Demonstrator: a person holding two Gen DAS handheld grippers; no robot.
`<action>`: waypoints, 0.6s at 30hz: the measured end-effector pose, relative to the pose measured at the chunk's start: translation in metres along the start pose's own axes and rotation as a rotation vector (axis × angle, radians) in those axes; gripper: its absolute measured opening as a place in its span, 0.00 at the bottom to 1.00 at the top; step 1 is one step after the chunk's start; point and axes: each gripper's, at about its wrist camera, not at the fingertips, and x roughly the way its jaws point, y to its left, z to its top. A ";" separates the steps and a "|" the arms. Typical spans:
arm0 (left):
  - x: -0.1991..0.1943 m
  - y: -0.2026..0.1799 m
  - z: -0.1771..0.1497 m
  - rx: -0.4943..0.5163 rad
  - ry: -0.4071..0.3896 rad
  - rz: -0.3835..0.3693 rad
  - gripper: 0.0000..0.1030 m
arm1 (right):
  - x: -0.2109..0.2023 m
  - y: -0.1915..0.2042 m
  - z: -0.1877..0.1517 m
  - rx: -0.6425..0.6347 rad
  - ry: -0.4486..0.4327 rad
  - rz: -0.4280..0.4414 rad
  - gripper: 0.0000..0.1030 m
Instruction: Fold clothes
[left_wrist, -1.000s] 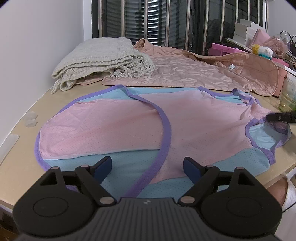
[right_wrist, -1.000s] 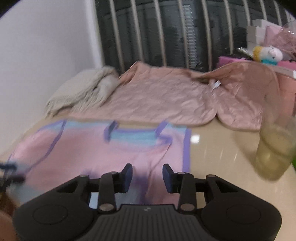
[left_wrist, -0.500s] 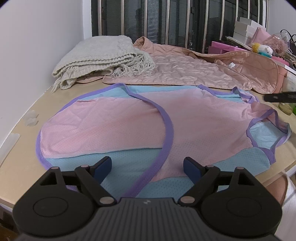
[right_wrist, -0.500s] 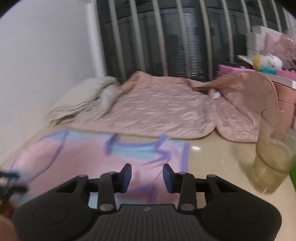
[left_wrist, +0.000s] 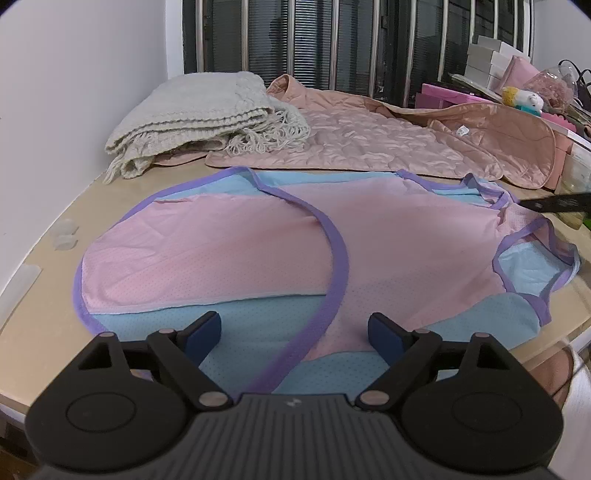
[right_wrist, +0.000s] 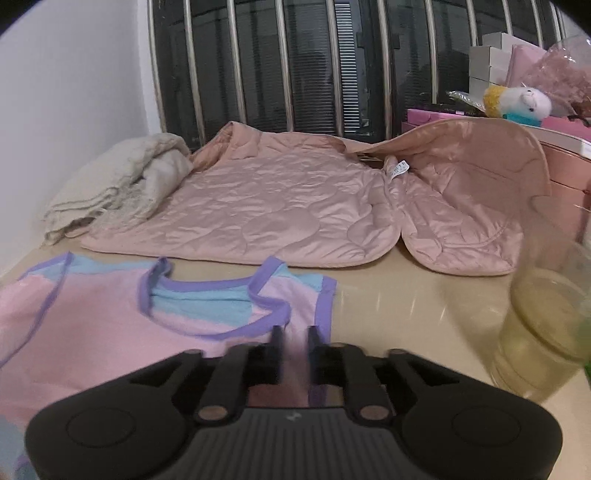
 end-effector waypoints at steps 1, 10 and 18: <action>0.000 0.001 0.000 0.000 0.000 0.001 0.87 | -0.004 0.002 -0.004 -0.011 0.008 0.017 0.26; 0.000 0.000 0.002 -0.003 0.016 0.007 0.89 | -0.033 0.004 -0.024 -0.004 0.009 0.030 0.05; -0.002 0.002 0.000 -0.002 0.018 0.005 0.89 | -0.088 0.002 -0.048 -0.142 -0.015 0.193 0.21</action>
